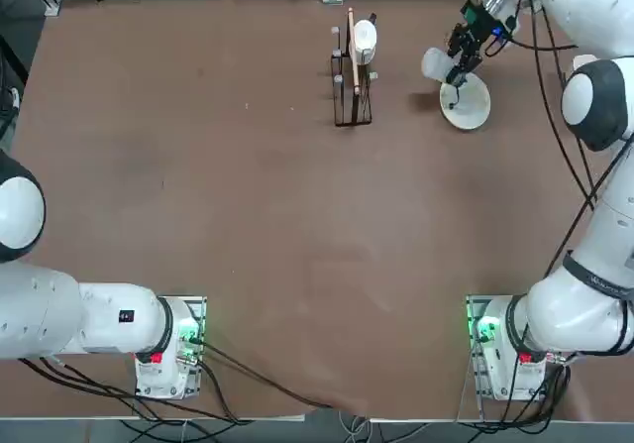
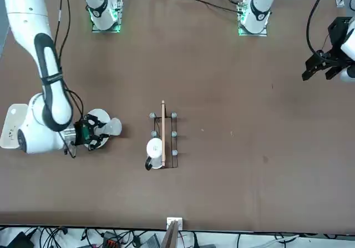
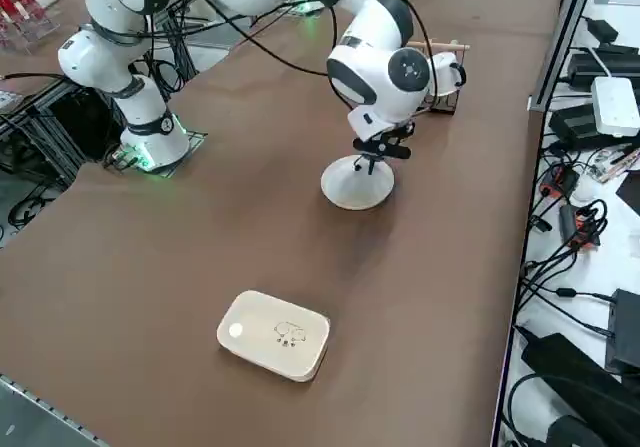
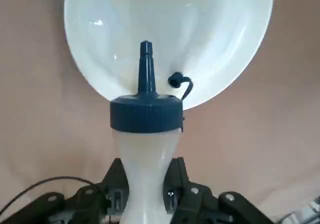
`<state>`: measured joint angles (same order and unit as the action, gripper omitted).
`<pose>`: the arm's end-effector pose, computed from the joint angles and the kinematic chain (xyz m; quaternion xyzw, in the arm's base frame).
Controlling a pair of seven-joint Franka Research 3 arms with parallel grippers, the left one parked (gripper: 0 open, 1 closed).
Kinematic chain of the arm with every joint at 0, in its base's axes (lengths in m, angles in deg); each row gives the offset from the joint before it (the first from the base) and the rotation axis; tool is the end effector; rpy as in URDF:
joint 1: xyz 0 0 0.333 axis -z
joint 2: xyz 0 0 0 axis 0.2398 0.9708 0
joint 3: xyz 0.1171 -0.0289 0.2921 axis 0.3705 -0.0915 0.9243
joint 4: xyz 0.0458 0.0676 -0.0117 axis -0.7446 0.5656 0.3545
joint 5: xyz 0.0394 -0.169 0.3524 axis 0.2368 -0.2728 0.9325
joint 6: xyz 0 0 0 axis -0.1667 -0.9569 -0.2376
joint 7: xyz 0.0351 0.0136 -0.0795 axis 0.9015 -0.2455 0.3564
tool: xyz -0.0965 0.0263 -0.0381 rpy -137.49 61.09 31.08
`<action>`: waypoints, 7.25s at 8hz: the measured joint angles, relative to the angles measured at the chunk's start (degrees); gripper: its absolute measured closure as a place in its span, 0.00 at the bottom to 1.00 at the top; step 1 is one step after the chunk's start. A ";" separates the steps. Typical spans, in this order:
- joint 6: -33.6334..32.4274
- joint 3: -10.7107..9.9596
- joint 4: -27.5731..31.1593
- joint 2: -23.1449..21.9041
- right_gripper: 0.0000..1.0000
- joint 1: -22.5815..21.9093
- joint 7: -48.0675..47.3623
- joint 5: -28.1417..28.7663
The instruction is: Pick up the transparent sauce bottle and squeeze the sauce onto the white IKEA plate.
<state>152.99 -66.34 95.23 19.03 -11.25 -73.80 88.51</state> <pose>0.6823 0.0302 0.2477 -0.7273 0.6135 0.2934 0.0927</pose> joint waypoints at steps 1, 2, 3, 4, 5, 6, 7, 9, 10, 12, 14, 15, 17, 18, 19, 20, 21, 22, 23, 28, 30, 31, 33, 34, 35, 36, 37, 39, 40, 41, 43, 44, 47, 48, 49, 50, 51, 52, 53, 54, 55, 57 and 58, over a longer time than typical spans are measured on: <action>-1.51 0.01 0.00 -0.10 0.63 0.89 1.39 0.15; -2.79 0.01 0.00 -0.22 0.63 1.60 2.35 0.17; -3.89 0.01 0.09 -0.30 0.63 2.30 3.59 0.18; -4.60 0.00 0.46 -0.33 0.63 2.99 5.11 0.18; -4.96 0.00 1.35 -0.53 0.63 3.74 7.11 0.19; -5.24 0.00 2.81 -1.00 0.63 4.47 9.20 0.20; -5.28 0.00 4.67 -1.86 0.63 4.97 10.73 0.22; -5.25 0.11 7.95 -3.67 0.63 5.19 11.56 0.27; -5.23 0.34 9.19 -4.32 0.63 5.14 11.60 0.27; -3.61 1.49 11.34 -5.12 0.63 4.91 11.64 1.10; -2.24 2.29 12.41 -5.13 0.63 4.02 11.64 4.38; -1.91 2.35 12.68 -5.14 0.63 3.62 11.64 5.67; 0.84 2.41 13.14 -5.11 0.63 2.58 11.64 7.76; 2.69 2.43 13.30 -5.02 0.63 1.87 11.60 8.64; 4.31 2.43 13.32 -4.87 0.63 1.49 11.59 9.57; 5.34 2.41 13.26 -4.84 0.63 1.49 11.58 10.19; 5.91 2.35 12.95 -4.78 0.63 1.58 11.59 10.46; 6.14 2.26 12.09 -4.55 0.63 1.66 11.59 10.48; 6.18 2.06 10.91 -4.30 0.63 1.71 11.58 10.46; 6.03 2.11 7.09 -4.65 0.63 0.27 5.22 -5.89; 6.04 2.45 6.42 -5.41 0.63 -3.64 -2.74 -15.65; 6.05 2.57 5.83 -5.46 0.63 -5.91 -6.61 -19.85; 6.07 2.62 4.92 -5.51 0.63 -10.25 -13.45 -27.74; 6.06 2.60 4.59 -5.54 0.63 -11.93 -16.12 -31.42; 6.03 2.57 4.45 -5.61 0.63 -13.27 -19.04 -35.25; 5.78 2.55 4.24 -5.71 0.63 -14.46 -22.06 -39.63; 5.19 2.52 3.74 -5.75 0.63 -15.69 -24.90 -43.98; 3.18 2.51 3.19 -5.78 0.63 -18.40 -30.54 -53.96; 1.13 2.49 3.19 -5.75 0.63 -19.76 -33.65 -57.99; -1.31 2.44 3.19 -5.62 0.63 -20.97 -36.55 -62.00; -7.44 2.38 3.19 -5.19 0.63 -22.64 -40.45 -70.59; -11.22 2.34 3.19 -4.99 0.63 -23.26 -41.40 -74.62; -20.92 2.28 3.19 -4.32 0.63 -24.65 -44.00 -80.68; -24.90 2.21 3.21 -3.82 0.63 -24.82 -45.19 -81.85; -28.48 1.76 3.25 -2.96 0.63 -24.73 -47.68 -82.37; -30.91 0.94 3.48 -1.99 0.63 -24.05 -51.48 -82.38; -31.86 0.43 4.22 -1.16 0.63 -22.09 -55.67 -81.88; -31.86 0.19 5.03 -0.56 0.63 -19.16 -59.56 -80.80; -31.74 0.11 6.27 -0.28 0.63 -15.99 -62.80 -79.91; -31.30 0.06 8.60 -0.18 0.63 -12.91 -65.82 -79.79; -29.67 0.00 11.59 -0.06 0.63 -9.92 -69.56 -80.51; -26.63 -0.34 17.70 0.12 0.63 -4.20 -76.75 -86.33; -24.58 -0.49 20.82 0.15 0.63 -1.19 -79.45 -90.09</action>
<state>128.40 -66.83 116.05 19.18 -12.44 -153.25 -1.58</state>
